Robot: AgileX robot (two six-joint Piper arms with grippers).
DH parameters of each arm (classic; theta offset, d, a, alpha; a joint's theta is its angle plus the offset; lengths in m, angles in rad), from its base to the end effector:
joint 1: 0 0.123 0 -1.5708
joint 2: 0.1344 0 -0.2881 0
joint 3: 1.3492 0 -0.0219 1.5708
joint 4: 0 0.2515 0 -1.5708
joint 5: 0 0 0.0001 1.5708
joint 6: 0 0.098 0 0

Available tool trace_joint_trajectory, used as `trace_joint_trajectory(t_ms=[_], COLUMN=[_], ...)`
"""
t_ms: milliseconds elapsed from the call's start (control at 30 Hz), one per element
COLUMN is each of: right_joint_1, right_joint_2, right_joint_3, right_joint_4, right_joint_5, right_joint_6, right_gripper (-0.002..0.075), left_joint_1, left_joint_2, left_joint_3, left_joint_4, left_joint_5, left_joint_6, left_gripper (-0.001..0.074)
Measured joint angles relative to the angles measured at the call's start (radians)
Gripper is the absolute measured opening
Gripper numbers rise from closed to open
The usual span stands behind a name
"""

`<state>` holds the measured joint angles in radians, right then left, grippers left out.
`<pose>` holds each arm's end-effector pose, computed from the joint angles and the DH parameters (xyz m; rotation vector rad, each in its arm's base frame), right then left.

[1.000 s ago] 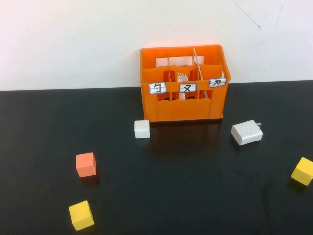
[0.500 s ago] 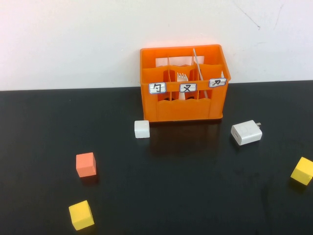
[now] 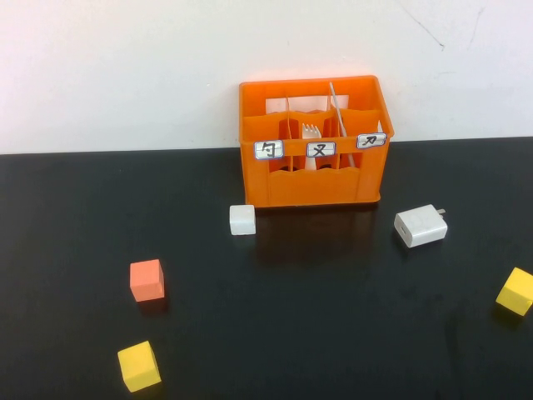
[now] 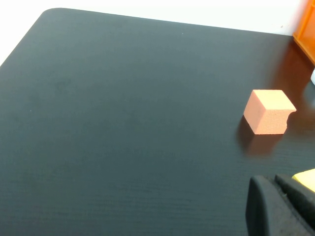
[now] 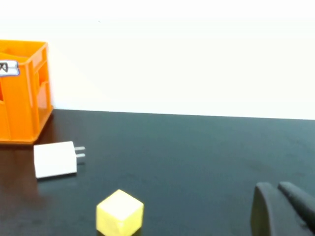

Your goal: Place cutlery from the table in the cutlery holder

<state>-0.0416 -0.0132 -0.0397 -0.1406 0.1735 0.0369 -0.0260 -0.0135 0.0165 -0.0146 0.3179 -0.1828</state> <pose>0.0578 -0.0048 0.2114 -0.0293 1.6038 -0.1305 0.0581 -0.0020 0.1779 -0.1508 1.8011 -0.1627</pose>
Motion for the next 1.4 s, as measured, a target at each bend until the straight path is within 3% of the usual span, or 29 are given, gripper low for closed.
trace_joint_trajectory(t_ms=[367,1400], right_joint_1=[0.000,-0.016], right_joint_2=[0.000,0.000], right_joint_3=[0.004,0.057], right_joint_4=[0.165,0.141], right_joint_5=[0.069,0.187], right_joint_6=[-0.293,-0.167], right_gripper=[-0.0002,-0.0002], left_joint_1=[-0.001,-0.001], left_joint_2=[0.000,0.000], left_joint_3=[0.000,0.000], left_joint_4=[0.000,0.000], left_joint_5=[0.000,0.002], left_joint_6=[0.000,0.002], left_gripper=[-0.0001,-0.0001])
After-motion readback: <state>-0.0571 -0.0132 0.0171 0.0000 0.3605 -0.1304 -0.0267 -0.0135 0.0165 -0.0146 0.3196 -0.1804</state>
